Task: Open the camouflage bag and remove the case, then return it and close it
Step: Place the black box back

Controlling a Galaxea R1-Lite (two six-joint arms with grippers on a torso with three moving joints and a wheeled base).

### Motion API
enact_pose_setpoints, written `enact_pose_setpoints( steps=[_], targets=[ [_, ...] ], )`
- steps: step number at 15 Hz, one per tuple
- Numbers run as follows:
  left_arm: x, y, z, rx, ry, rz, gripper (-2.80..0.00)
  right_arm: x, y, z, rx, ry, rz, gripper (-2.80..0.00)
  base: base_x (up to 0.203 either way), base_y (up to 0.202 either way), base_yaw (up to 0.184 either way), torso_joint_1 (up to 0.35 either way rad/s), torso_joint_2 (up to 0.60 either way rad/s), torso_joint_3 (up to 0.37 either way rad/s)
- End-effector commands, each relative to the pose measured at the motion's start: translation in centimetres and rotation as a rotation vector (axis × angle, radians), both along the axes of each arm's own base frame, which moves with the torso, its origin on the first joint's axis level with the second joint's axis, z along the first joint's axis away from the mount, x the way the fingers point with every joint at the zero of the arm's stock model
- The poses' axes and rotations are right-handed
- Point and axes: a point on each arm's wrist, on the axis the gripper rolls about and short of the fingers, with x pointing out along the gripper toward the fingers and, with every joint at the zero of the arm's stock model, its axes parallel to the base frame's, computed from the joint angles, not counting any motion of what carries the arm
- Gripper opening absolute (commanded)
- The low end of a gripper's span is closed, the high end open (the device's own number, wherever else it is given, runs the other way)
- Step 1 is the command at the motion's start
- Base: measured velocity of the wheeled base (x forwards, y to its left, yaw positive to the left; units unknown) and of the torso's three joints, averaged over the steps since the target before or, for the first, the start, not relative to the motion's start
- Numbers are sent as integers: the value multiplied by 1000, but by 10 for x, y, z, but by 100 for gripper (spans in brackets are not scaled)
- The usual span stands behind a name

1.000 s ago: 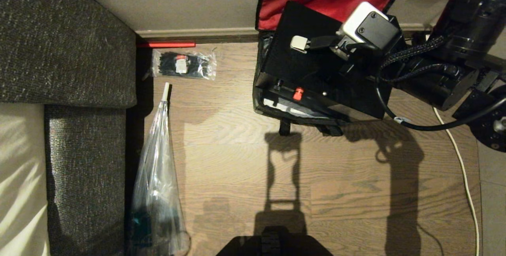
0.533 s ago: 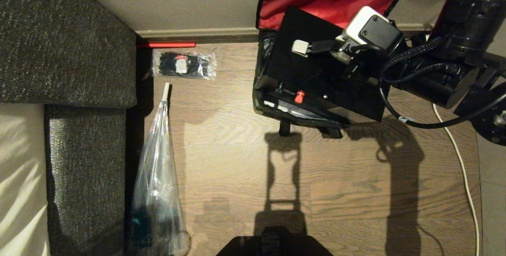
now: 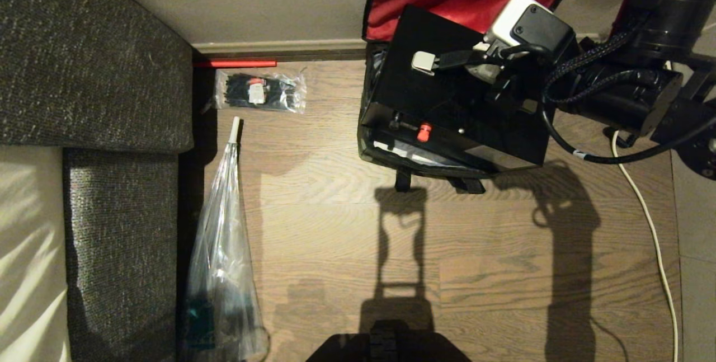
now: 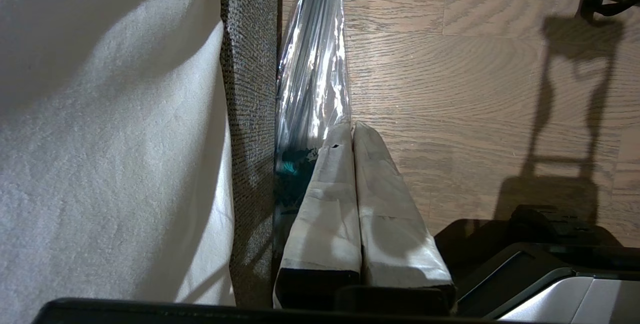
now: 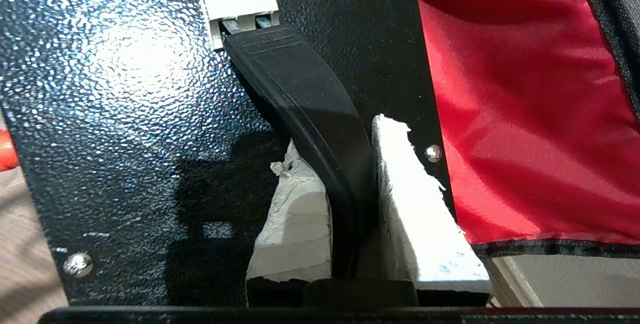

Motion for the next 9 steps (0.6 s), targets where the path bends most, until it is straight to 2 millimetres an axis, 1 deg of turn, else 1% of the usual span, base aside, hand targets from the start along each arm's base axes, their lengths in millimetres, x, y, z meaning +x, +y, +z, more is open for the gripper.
enact_pose_setpoints(
  steps=[1,3,5,7,9],
  targets=[
    [0,0,0,0,0,0,-280,-3,-1,11,3,0,3,-280,0,0,0,0,0,0],
    [0,0,0,0,1,1,-280,-5,-1,10,-5,14,21,-280,0,0,0,0,0,0],
    [0,0,0,0,-1,2,-280,-6,-1,8,-18,18,82,-280,0,0,0,0,0,0],
    [0,0,0,0,-1,0,-280,-8,-2,10,-22,19,94,-280,0,0,0,0,0,0],
    [0,0,0,0,-1,1,-280,-9,-2,6,-29,33,94,-280,0,0,0,0,0,0]
  ],
)
